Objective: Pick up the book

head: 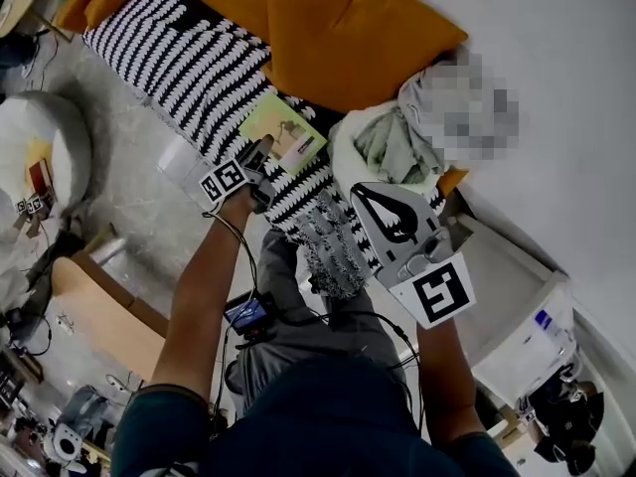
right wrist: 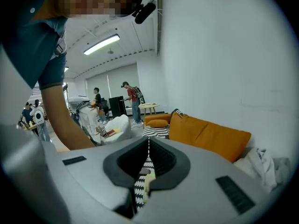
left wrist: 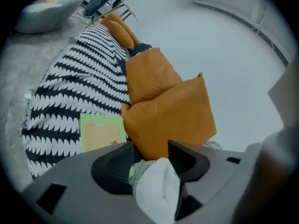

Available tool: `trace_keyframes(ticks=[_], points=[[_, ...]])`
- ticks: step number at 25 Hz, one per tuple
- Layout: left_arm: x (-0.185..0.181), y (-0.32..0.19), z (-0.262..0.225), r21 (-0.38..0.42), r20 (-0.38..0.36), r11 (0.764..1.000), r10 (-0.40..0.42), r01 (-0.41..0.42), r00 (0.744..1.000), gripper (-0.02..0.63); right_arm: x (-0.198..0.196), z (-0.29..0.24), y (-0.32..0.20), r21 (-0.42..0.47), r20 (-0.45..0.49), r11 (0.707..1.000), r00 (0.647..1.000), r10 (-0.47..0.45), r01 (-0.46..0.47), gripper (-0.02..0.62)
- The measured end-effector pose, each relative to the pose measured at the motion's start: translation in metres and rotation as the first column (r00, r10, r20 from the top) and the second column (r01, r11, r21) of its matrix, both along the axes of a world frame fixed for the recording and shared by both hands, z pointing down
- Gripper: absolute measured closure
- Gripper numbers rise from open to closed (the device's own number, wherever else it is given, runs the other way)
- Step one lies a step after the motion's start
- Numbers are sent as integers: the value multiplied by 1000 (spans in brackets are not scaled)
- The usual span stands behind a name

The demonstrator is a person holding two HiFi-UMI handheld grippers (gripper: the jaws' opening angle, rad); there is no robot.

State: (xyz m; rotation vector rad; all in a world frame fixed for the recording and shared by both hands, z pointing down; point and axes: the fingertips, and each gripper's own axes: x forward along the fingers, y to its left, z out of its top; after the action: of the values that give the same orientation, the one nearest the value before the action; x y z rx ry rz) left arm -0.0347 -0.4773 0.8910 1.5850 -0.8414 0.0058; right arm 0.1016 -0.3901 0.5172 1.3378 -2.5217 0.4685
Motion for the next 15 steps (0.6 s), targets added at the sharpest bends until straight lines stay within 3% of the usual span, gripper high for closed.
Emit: trace_keyframes(ticks=[5, 8, 15], points=[[-18, 0, 65, -93, 69, 993, -65, 72, 996, 296, -1, 24, -3, -50, 1, 999, 1000, 10, -9, 580], [-27, 0, 96, -127, 89, 987, -85, 96, 992, 285, 3, 40, -5, -76, -8, 997, 1000, 8, -9, 580], [-22, 0, 135, -174, 51, 977, -119, 126, 992, 281, 6, 71, -3, -130, -2, 991, 1000, 11, -11, 580]])
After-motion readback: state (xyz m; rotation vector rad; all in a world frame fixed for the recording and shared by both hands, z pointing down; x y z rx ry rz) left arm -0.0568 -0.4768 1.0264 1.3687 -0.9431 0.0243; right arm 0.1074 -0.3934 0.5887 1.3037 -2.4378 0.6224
